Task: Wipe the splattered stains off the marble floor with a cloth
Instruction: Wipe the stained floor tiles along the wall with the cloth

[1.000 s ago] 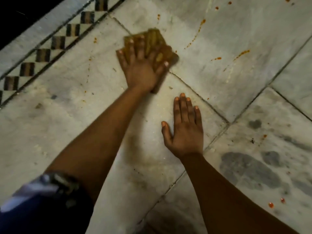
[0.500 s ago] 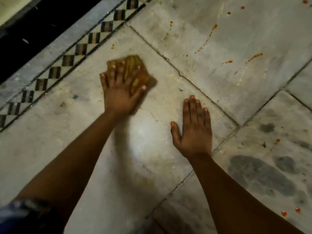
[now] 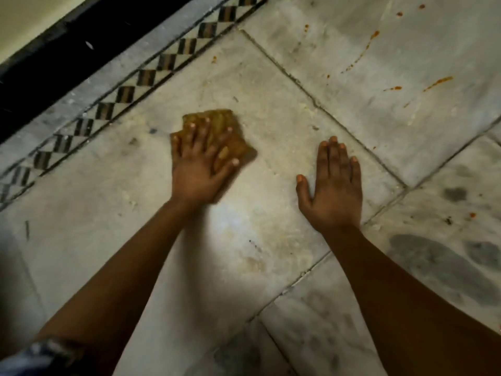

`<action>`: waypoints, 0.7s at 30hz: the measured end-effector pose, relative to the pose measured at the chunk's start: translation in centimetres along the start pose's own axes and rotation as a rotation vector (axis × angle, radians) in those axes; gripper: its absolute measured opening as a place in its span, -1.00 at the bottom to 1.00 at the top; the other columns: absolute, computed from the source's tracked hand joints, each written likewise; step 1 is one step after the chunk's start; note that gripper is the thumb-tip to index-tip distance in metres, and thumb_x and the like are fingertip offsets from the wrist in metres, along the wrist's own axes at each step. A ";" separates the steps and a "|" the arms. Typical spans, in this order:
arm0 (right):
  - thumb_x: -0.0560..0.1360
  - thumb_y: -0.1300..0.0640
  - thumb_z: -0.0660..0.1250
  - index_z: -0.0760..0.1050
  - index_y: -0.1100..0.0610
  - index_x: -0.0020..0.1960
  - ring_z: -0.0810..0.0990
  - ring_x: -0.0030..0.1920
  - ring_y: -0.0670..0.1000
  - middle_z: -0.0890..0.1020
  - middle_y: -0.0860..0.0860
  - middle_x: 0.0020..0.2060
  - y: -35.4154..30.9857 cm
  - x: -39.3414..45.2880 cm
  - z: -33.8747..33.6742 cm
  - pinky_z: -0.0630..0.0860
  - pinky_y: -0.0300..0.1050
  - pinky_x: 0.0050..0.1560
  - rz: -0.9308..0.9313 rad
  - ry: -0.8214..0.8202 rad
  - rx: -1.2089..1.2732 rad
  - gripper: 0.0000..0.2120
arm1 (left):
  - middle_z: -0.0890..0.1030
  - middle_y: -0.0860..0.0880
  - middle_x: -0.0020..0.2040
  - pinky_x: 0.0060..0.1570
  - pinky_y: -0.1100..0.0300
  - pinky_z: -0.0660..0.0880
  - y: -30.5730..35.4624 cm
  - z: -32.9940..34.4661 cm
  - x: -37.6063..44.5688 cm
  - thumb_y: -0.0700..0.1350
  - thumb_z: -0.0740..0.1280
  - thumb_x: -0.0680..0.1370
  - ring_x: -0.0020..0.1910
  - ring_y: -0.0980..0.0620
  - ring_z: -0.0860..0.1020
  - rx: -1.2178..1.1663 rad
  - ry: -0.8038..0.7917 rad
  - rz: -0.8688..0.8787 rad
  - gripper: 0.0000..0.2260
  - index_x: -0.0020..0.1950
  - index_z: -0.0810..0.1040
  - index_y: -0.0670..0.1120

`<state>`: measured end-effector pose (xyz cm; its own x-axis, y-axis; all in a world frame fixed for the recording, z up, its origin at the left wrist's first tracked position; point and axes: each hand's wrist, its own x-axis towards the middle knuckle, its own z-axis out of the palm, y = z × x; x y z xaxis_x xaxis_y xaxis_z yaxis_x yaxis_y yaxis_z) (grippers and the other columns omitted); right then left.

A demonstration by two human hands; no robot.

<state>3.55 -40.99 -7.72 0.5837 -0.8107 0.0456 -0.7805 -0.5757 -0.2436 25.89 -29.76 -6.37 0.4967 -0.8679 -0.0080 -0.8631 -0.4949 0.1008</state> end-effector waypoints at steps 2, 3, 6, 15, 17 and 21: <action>0.53 -0.16 -0.07 0.08 0.25 0.51 0.11 0.50 0.15 0.15 0.19 0.50 0.0 -0.1 -0.1 -0.01 0.07 0.48 0.003 -0.001 -0.001 -0.31 | 0.13 -0.10 0.54 0.43 -0.20 -0.08 -2.1 -0.5 2.6 0.31 0.03 0.53 0.52 -0.17 0.02 -0.017 0.005 -0.213 -0.45 0.49 0.13 0.20; 0.53 -0.17 -0.07 0.09 0.26 0.51 0.12 0.50 0.15 0.15 0.19 0.49 0.0 -0.2 -0.1 -0.01 0.06 0.47 0.003 0.000 -0.001 -0.31 | 0.10 -0.09 0.55 0.43 -0.21 -0.11 -2.4 -0.7 4.0 0.29 0.05 0.54 0.52 -0.18 -0.01 -0.039 0.001 -0.304 -0.46 0.50 0.12 0.20; 0.52 -0.17 -0.08 0.13 0.28 0.49 0.15 0.49 0.17 0.19 0.21 0.48 -0.2 -0.3 -0.3 -0.01 0.06 0.46 0.007 0.013 0.006 -0.30 | 0.08 -0.10 0.55 0.42 -0.24 -0.15 -1.0 -0.8 5.9 0.28 0.06 0.55 0.52 -0.19 -0.03 -0.059 -0.022 -0.341 -0.47 0.50 0.14 0.16; 0.47 -0.18 -0.10 -0.07 0.37 0.49 -0.10 0.50 0.27 -0.04 0.33 0.49 -5.5 1.2 0.1 -0.20 0.11 0.46 0.147 -0.110 0.000 -0.20 | 0.15 -0.05 0.53 0.44 -0.15 -0.10 -4.7 -0.9 -5.7 0.34 -0.04 0.48 0.52 -0.13 0.04 -0.013 -0.009 -0.094 -0.42 0.48 0.07 0.23; 0.48 -0.19 -0.10 -0.06 0.35 0.50 -0.10 0.50 0.28 -0.04 0.33 0.49 -6.3 1.4 0.6 -0.20 0.13 0.46 0.089 -0.112 0.004 -0.21 | 0.12 -0.07 0.54 0.44 -0.17 -0.11 -7.7 -1.2 -3.7 0.35 -0.04 0.49 0.52 -0.14 0.01 -0.007 -0.006 -0.288 -0.42 0.49 0.08 0.23; 0.51 -0.21 -0.08 0.01 0.34 0.50 -0.04 0.49 0.31 0.03 0.33 0.48 -6.8 1.4 1.4 -0.14 0.18 0.46 0.077 -0.054 -0.021 -0.23 | 0.03 -0.08 0.56 0.41 -0.26 -0.18 -8.5 -1.8 3.4 0.29 0.06 0.54 0.52 -0.20 -0.07 -0.107 -0.003 -0.607 -0.46 0.50 0.12 0.19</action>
<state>10.02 -38.04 -7.37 0.5323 -0.8462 -0.0251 -0.8279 -0.5141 -0.2244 35.08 -28.48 -5.43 0.8961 -0.4329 -0.0983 -0.4124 -0.8937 0.1767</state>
